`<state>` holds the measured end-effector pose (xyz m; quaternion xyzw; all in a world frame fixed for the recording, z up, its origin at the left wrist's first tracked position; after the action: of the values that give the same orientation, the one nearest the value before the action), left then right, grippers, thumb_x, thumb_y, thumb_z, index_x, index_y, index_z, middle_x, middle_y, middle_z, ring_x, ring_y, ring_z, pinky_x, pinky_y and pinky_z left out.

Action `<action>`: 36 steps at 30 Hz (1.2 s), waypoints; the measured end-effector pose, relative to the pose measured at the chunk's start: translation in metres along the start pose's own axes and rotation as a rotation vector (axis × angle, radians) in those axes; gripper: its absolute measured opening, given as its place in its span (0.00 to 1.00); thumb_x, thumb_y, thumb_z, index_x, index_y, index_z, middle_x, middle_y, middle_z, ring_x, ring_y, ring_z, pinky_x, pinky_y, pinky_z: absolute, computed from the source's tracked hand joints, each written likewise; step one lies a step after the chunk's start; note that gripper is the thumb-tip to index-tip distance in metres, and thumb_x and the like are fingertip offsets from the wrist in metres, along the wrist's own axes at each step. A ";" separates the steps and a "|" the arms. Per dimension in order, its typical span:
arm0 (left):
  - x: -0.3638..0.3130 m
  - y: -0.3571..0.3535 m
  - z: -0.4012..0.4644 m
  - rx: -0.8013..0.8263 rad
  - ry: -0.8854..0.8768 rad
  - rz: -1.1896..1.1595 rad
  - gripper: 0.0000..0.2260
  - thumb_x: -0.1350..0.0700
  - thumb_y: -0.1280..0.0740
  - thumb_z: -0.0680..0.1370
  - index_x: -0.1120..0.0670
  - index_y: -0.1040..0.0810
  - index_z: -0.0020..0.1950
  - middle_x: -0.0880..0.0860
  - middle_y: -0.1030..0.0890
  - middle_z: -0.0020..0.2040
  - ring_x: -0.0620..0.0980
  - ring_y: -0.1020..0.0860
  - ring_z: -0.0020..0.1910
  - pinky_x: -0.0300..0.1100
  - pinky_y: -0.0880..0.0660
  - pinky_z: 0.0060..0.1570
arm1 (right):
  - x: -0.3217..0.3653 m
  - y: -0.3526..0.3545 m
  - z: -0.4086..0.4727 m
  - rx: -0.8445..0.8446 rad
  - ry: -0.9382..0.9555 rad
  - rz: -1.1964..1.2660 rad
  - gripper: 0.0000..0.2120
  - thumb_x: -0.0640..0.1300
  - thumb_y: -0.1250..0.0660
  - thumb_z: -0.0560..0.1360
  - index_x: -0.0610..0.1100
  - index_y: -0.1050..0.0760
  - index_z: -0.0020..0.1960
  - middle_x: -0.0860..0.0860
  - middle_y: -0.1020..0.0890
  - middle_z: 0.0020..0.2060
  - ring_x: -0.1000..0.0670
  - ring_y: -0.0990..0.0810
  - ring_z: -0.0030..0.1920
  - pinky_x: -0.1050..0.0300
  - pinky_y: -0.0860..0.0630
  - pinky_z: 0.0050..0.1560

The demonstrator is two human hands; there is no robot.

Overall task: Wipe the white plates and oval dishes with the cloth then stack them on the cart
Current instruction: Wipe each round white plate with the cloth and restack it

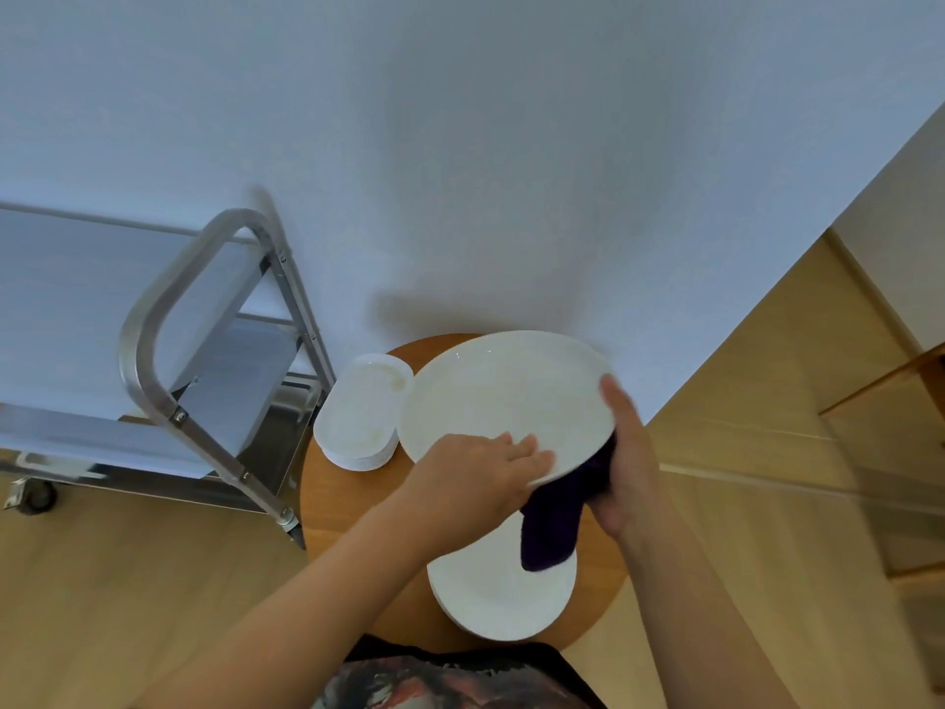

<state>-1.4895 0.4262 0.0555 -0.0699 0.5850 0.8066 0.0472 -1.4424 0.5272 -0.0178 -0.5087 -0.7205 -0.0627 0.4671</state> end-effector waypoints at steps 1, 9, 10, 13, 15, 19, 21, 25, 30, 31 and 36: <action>-0.003 -0.003 -0.001 -0.008 -0.034 0.023 0.19 0.58 0.21 0.66 0.56 0.17 0.55 0.53 0.15 0.48 0.53 0.16 0.37 0.44 0.21 0.25 | -0.002 0.004 0.002 0.000 -0.020 -0.071 0.22 0.53 0.30 0.66 0.44 0.24 0.57 0.42 0.17 0.50 0.41 0.18 0.49 0.46 0.20 0.45; 0.077 -0.052 -0.037 0.032 0.603 -0.488 0.34 0.24 0.46 0.68 0.34 0.45 0.72 0.36 0.41 0.72 0.41 0.48 0.74 0.49 0.57 0.73 | -0.021 0.055 0.022 -0.117 -0.015 -0.340 0.18 0.33 0.37 0.69 0.48 0.26 0.56 0.44 0.19 0.48 0.41 0.20 0.46 0.51 0.21 0.39; 0.101 -0.052 -0.050 -0.093 0.785 -0.534 0.33 0.29 0.41 0.71 0.38 0.42 0.73 0.40 0.37 0.73 0.45 0.43 0.74 0.50 0.49 0.72 | -0.024 0.061 0.024 -0.116 -0.022 -0.356 0.18 0.34 0.37 0.69 0.49 0.25 0.55 0.45 0.18 0.48 0.41 0.19 0.46 0.50 0.21 0.40; 0.144 -0.090 -0.087 -0.058 1.267 -0.791 0.22 0.49 0.34 0.78 0.52 0.33 0.71 0.53 0.25 0.64 0.52 0.25 0.59 0.47 0.23 0.54 | -0.038 0.080 0.033 -0.112 -0.076 -0.407 0.15 0.34 0.34 0.70 0.48 0.25 0.54 0.44 0.18 0.48 0.40 0.19 0.48 0.48 0.20 0.42; 0.146 -0.121 -0.102 0.070 1.378 -0.931 0.05 0.58 0.34 0.78 0.54 0.22 0.52 0.56 0.20 0.53 0.48 0.21 0.45 0.35 0.24 0.36 | -0.048 0.087 0.038 -0.099 -0.100 -0.484 0.14 0.35 0.33 0.71 0.49 0.26 0.52 0.45 0.18 0.48 0.41 0.18 0.47 0.49 0.21 0.41; 0.144 -0.162 -0.129 0.172 1.452 -0.876 0.03 0.64 0.36 0.76 0.61 0.22 0.43 0.63 0.22 0.44 0.56 0.23 0.42 0.48 0.24 0.42 | -0.071 0.105 0.049 -0.191 -0.130 -0.582 0.12 0.36 0.31 0.72 0.46 0.27 0.53 0.46 0.19 0.46 0.45 0.19 0.44 0.54 0.23 0.36; 0.138 -0.176 -0.137 0.176 1.475 -0.855 0.04 0.65 0.36 0.75 0.63 0.22 0.43 0.64 0.22 0.42 0.57 0.24 0.40 0.51 0.24 0.43 | -0.084 0.116 0.054 -0.247 -0.139 -0.637 0.13 0.37 0.30 0.72 0.45 0.28 0.54 0.46 0.20 0.47 0.46 0.20 0.45 0.52 0.23 0.40; 0.130 -0.199 -0.154 0.191 1.502 -0.778 0.05 0.65 0.35 0.74 0.62 0.23 0.38 0.59 0.27 0.36 0.54 0.29 0.35 0.46 0.32 0.36 | -0.103 0.138 0.056 -0.330 -0.133 -0.775 0.10 0.45 0.28 0.72 0.47 0.28 0.48 0.50 0.21 0.46 0.50 0.22 0.44 0.55 0.25 0.42; 0.126 -0.212 -0.158 0.197 1.465 -0.708 0.05 0.64 0.35 0.74 0.59 0.23 0.39 0.60 0.21 0.38 0.54 0.25 0.36 0.47 0.27 0.38 | -0.107 0.160 0.052 -0.447 -0.123 -0.815 0.08 0.49 0.29 0.71 0.50 0.28 0.44 0.51 0.21 0.41 0.49 0.21 0.41 0.52 0.24 0.42; 0.126 -0.214 -0.157 0.205 1.449 -0.693 0.05 0.63 0.35 0.75 0.58 0.23 0.39 0.59 0.20 0.39 0.55 0.23 0.38 0.48 0.24 0.39 | -0.105 0.162 0.051 -0.472 -0.103 -0.803 0.07 0.49 0.30 0.72 0.52 0.29 0.42 0.51 0.21 0.40 0.50 0.22 0.40 0.53 0.25 0.39; 0.122 -0.221 -0.152 0.261 1.364 -0.621 0.07 0.61 0.36 0.77 0.53 0.24 0.40 0.49 0.23 0.36 0.47 0.24 0.37 0.38 0.28 0.32 | -0.098 0.154 0.053 -0.487 -0.019 -0.759 0.05 0.46 0.31 0.73 0.51 0.28 0.43 0.51 0.21 0.40 0.50 0.21 0.40 0.57 0.28 0.35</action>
<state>-1.5661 0.3496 -0.2182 -0.7082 0.5286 0.4589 -0.0922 -1.3478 0.5646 -0.1784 -0.3042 -0.8244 -0.3926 0.2714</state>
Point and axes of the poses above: each hand's wrist, its own z-axis towards the middle knuckle, its own y-axis out of the back of the hand, x = y × z, the point moved 9 cm from there along z, towards the middle knuckle
